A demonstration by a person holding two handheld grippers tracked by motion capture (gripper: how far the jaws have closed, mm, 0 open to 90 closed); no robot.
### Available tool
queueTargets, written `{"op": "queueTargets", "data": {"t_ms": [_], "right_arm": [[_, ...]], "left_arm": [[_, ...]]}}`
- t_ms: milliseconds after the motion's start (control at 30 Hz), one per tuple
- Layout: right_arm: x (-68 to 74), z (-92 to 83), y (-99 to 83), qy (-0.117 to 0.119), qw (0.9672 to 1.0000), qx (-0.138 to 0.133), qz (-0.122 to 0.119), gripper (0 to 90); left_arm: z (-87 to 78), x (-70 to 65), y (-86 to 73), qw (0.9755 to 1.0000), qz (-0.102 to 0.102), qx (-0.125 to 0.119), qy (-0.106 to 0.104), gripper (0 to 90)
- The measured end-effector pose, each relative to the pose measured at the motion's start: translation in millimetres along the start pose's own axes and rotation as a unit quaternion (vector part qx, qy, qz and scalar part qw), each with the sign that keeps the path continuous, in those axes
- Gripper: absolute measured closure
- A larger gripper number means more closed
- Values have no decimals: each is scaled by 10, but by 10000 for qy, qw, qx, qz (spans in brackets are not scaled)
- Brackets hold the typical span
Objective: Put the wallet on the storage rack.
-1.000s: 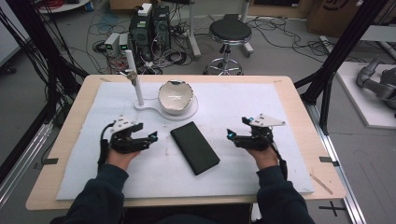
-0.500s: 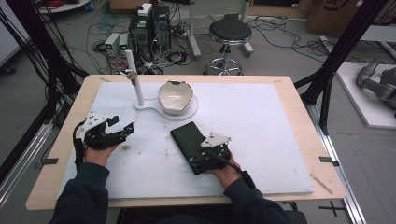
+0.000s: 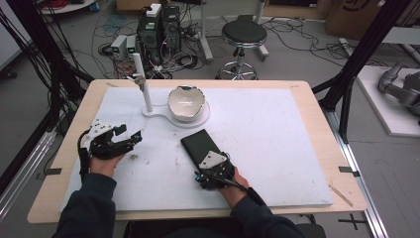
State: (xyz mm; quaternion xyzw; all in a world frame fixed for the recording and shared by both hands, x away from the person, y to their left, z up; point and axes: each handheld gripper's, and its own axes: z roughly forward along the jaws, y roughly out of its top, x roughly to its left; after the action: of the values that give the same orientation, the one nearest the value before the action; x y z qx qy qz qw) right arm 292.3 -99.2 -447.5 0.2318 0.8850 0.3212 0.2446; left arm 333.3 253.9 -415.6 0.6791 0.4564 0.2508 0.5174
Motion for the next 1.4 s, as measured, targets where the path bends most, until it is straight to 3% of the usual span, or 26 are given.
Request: {"op": "queueTargets", "data": {"t_ms": [67,167,200,267,367,500,600,633,700,733,933,1100,1133,1167,1400], "right_arm": [[-6,-56,5,-96,9999,26,-83,559],[-14,-84,8,-129,9998,52,-109,653],[-6,-107,16,-200,9996,73,-207,730],[-8,-124,30,-199,9993,94,-286,781],[-54,-155,53,-101,9995,104,-270,801],[-193,-256,87,79,10000,-55,-11,826],[-410,-408,97,257,9976,-374,518,837],[-410,-408,97,257,9976,-374,518,837],[-577,-516,75,422,9934,-573,905,839],[-577,-516,75,422,9934,-573,905,839],[-859,-655,-23,829,9796,-915,1584,837],[-1034,-624,-154,808,9726,-905,1983,821],[-1071,-613,-190,855,9687,-974,2116,812],[-1102,-609,-216,853,9668,-989,2194,807],[-1168,-607,-290,777,9652,-1088,2250,757]], "left_arm": [[3,0,-3,10000,0,6,-13,316],[5,-2,-5,10000,-5,5,-23,317],[5,-2,-5,10000,-4,5,-26,319],[8,-1,-6,10000,-7,10,-31,320],[10,7,-7,10000,-20,8,-16,322],[11,9,-9,10000,-58,0,-17,324],[11,10,-10,10000,-64,3,-21,327],[11,11,-10,10000,-64,7,-23,327],[12,12,-11,10000,-72,7,-13,329],[12,12,-10,10000,-83,2,-17,329],[17,18,-12,10000,-79,14,-17,334],[21,20,-14,10000,-82,13,-30,341],[21,19,-13,10000,-89,8,-33,342],[20,20,-13,10000,-78,8,-30,342],[17,19,-12,9999,-91,7,-44,342]]}}
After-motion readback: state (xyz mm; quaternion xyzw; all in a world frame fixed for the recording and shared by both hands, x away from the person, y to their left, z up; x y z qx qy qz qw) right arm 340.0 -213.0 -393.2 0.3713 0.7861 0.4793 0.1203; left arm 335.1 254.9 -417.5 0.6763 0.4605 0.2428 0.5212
